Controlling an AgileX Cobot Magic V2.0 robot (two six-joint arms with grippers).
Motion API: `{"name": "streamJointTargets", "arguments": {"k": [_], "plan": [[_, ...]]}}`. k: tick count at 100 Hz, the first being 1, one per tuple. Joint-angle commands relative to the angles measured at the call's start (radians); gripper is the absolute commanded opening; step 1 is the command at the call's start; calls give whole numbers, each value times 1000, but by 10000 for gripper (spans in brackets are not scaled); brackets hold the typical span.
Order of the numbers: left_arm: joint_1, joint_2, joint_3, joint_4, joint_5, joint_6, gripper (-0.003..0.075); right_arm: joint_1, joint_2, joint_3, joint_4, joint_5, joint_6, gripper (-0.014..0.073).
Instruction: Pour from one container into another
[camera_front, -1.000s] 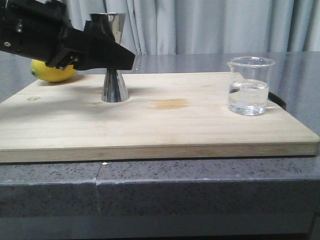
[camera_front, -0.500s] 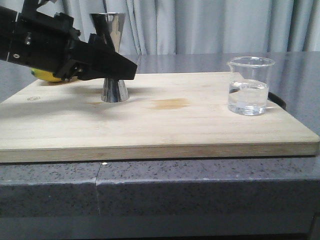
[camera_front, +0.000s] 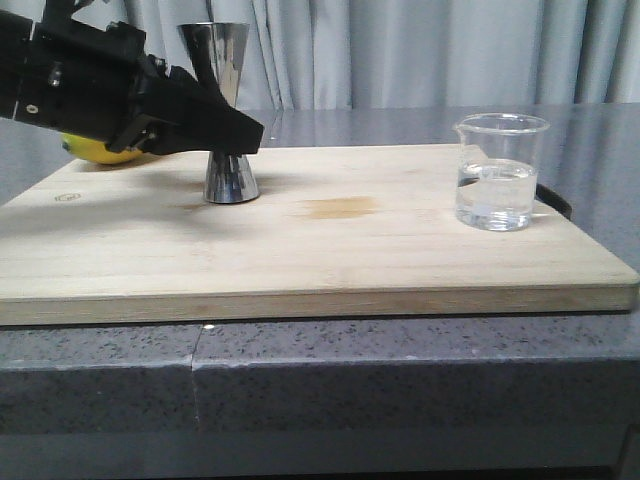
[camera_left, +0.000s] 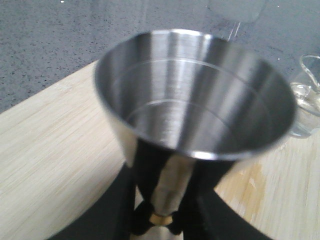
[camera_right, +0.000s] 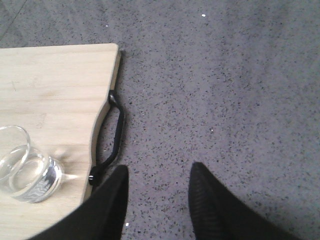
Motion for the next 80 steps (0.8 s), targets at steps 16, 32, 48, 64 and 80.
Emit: {"name": "streamJointTargets", "arguments": {"k": [16, 32, 48, 64, 80], "plan": [[-8, -37, -26, -53, 121, -8, -20, 138, -7, 21, 11, -139, -41, 258], [-8, -58, -52, -25, 212, -53, -20, 278, -18, 111, 11, -269, -41, 258], [-8, -119, -104, 87, 212, -156, -20, 347, -18, 206, 5, -420, -41, 260], [-8, -174, -126, 88, 211, -174, -20, 355, -9, 278, 5, -563, -41, 333], [-8, -196, -129, 79, 211, -174, -20, 355, 40, 307, 5, -654, -41, 428]]}}
